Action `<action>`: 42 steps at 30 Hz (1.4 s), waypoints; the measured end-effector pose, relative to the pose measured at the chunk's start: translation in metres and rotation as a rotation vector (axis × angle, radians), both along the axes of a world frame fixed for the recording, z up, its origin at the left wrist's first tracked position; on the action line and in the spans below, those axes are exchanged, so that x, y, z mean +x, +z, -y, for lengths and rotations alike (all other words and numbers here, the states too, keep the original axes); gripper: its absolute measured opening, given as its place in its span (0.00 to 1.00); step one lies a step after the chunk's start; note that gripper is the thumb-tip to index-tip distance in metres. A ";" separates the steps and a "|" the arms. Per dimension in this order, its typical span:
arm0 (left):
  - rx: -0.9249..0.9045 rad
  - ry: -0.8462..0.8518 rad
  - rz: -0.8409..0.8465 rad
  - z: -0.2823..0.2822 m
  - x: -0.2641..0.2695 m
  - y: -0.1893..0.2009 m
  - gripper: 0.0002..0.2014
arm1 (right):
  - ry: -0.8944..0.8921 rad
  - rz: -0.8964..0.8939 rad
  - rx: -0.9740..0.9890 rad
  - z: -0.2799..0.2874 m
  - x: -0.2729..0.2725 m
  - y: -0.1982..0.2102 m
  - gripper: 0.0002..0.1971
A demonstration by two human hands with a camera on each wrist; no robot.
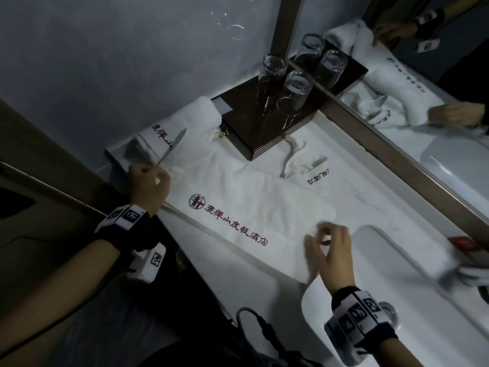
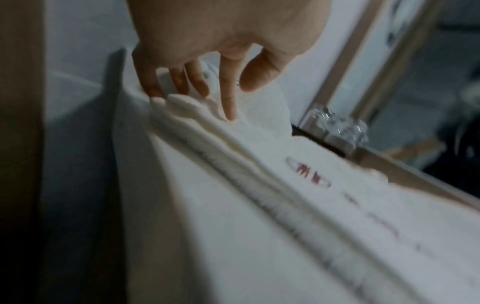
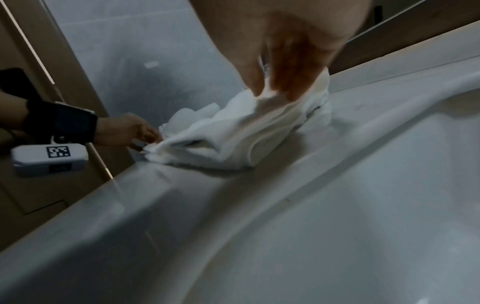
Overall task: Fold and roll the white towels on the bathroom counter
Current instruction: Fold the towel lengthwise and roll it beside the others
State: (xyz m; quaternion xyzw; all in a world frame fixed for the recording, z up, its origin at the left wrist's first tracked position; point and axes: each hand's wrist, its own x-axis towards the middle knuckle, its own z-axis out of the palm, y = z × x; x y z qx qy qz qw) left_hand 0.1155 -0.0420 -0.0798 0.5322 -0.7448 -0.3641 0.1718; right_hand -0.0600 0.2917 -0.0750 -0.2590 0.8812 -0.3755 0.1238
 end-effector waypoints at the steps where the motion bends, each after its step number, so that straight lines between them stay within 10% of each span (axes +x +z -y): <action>1: 0.020 0.045 0.018 0.000 -0.003 0.001 0.10 | -0.096 0.042 0.025 0.008 -0.003 -0.001 0.24; 6: 0.022 -0.131 0.177 0.003 -0.005 0.007 0.28 | -0.371 0.510 0.044 0.033 -0.022 -0.004 0.37; 15: 0.540 -0.196 0.226 -0.010 0.066 0.008 0.33 | -0.262 0.246 0.034 0.018 -0.044 -0.003 0.18; 22: 0.525 0.143 -0.090 -0.014 0.051 0.000 0.32 | -0.302 0.591 0.015 0.017 -0.046 -0.009 0.33; 29: 0.302 0.036 -0.134 -0.020 0.041 0.001 0.15 | -0.296 0.421 -0.067 0.019 -0.046 -0.002 0.17; 42: 0.391 0.026 -0.200 -0.045 0.053 -0.008 0.28 | -0.119 0.070 0.040 0.025 -0.042 0.008 0.25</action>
